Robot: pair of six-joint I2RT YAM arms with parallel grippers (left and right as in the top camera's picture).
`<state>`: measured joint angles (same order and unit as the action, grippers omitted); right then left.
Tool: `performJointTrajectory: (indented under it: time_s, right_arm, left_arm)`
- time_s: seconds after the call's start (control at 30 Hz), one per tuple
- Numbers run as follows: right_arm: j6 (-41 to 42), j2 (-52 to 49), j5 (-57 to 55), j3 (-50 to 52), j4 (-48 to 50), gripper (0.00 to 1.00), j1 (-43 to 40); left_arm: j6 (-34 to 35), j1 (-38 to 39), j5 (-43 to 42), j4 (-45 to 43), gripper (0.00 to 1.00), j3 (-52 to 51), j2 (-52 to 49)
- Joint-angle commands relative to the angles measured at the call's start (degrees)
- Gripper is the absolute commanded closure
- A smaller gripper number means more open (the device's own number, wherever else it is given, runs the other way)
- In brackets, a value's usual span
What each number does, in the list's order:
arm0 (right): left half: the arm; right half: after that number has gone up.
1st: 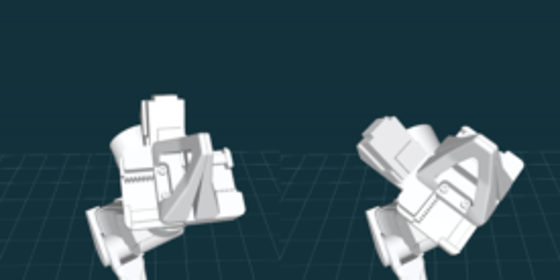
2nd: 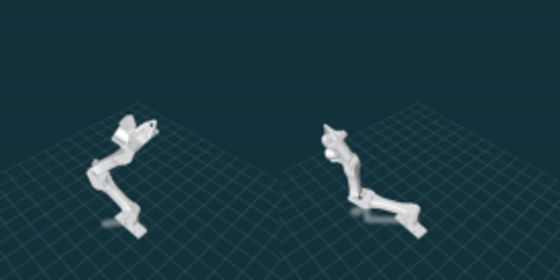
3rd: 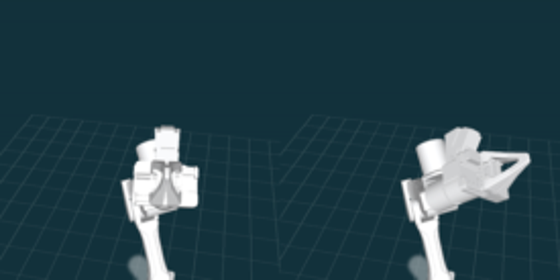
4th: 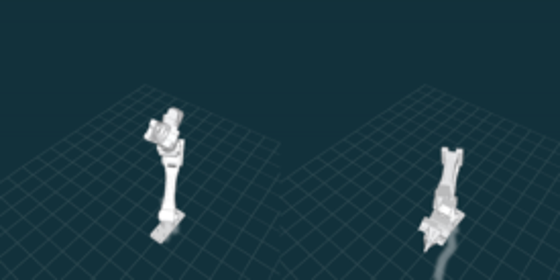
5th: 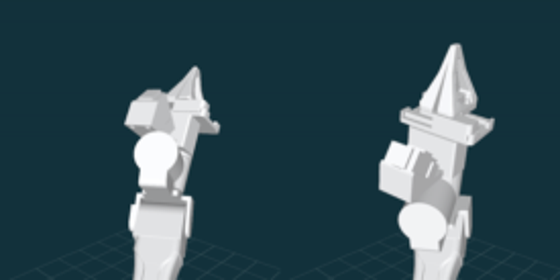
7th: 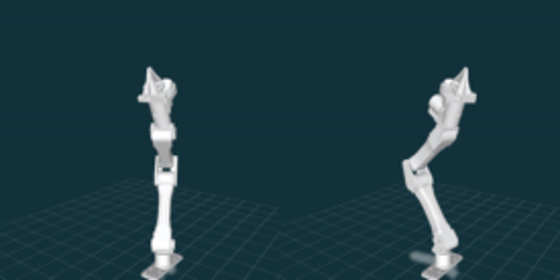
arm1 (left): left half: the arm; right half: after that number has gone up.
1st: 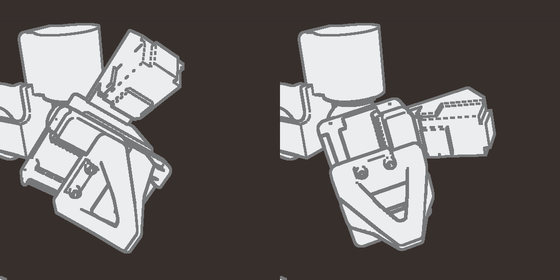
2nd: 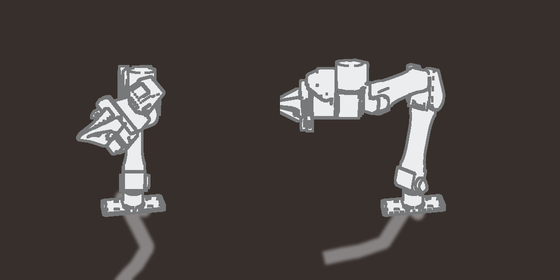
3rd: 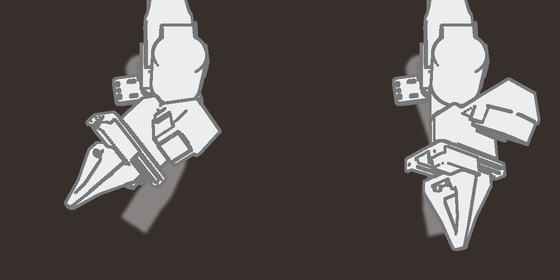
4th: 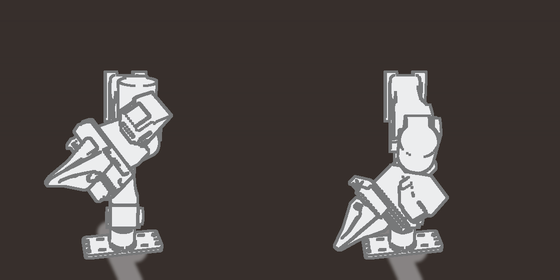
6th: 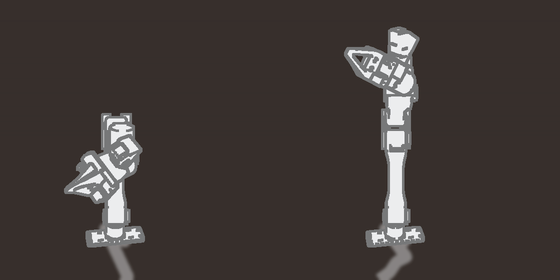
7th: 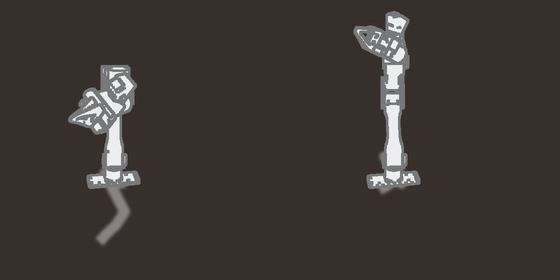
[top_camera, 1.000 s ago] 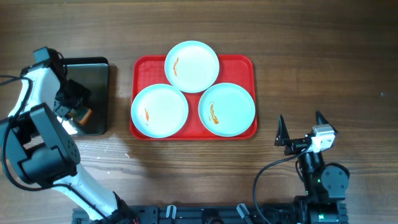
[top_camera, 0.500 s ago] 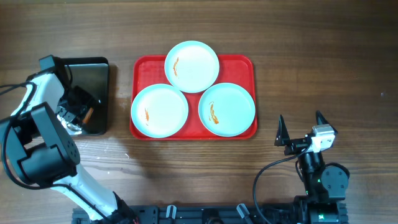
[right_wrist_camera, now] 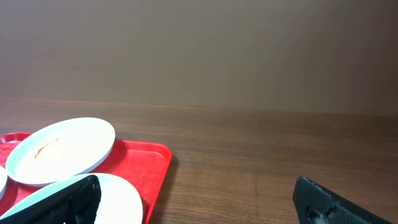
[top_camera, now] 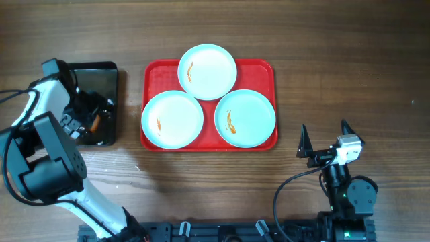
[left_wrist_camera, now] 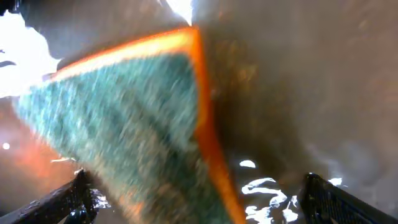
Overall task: Clean dirty plates on tray and stack at the side
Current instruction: 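Reach the left gripper into the black tray and grasp the sponge, then lift the sponge with the left gripper toward the red tray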
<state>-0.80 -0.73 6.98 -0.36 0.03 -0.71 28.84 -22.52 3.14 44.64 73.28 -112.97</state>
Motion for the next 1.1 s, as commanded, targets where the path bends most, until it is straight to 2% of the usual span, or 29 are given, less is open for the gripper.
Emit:
performJointTrajectory:
  time_s: [0.0, 0.1, 0.17, 0.23, 0.27, 0.33, 0.37, 0.57, 0.73, 0.93, 1.07]
  right_arm:
    - [-0.7, 0.3, -1.0, 0.1, 0.3, 0.00, -0.3]
    - [-0.7, 0.3, -1.0, 0.1, 0.3, 0.00, -0.3]
    - [-0.7, 0.3, -1.0, 0.1, 0.3, 0.00, -0.3]
    - [-0.7, 0.3, -1.0, 0.1, 0.3, 0.00, -0.3]
    - [-0.7, 0.3, -1.0, 0.1, 0.3, 0.00, -0.3]
    - [-0.7, 0.3, -1.0, 0.1, 0.3, 0.00, -0.3]
    - [-0.7, 0.3, -1.0, 0.1, 0.3, 0.00, -0.3]
    - [-0.7, 0.3, -1.0, 0.1, 0.3, 0.00, -0.3]
    - [-0.7, 0.3, -1.0, 0.1, 0.3, 0.00, -0.3]
    - [-0.7, 0.3, -1.0, 0.1, 0.3, 0.00, -0.3]
    - [-0.7, 0.3, -1.0, 0.1, 0.3, 0.00, -0.3]
  left_arm:
    - [0.0, -0.3, 0.6, -2.9, 0.00, -0.5, 1.6]
    - [0.0, -0.3, 1.3, -4.7, 0.00, -0.5, 1.5]
    - [0.0, -0.3, 2.8, -4.9, 0.09, -0.5, 1.2]
    - [0.0, -0.3, 2.7, -4.8, 0.38, -0.5, 0.7]
    - [0.0, -0.3, 2.7, -4.6, 0.48, -0.5, 0.5]
    - [0.0, -0.3, 2.7, -4.1, 0.82, -0.5, 0.5]
    - [-0.1, -0.3, 2.7, -3.8, 0.96, -0.5, 0.5]
    - [-0.1, -0.2, 1.8, -1.5, 0.96, -0.4, 5.9]
    - [-0.1, -0.2, 1.8, -2.9, 0.96, 1.4, 20.7]
    - [-0.1, -0.1, 0.9, -9.7, 0.96, 1.7, 36.8]
    - [-0.3, -0.1, 0.9, -9.7, 0.96, 0.7, 35.7]
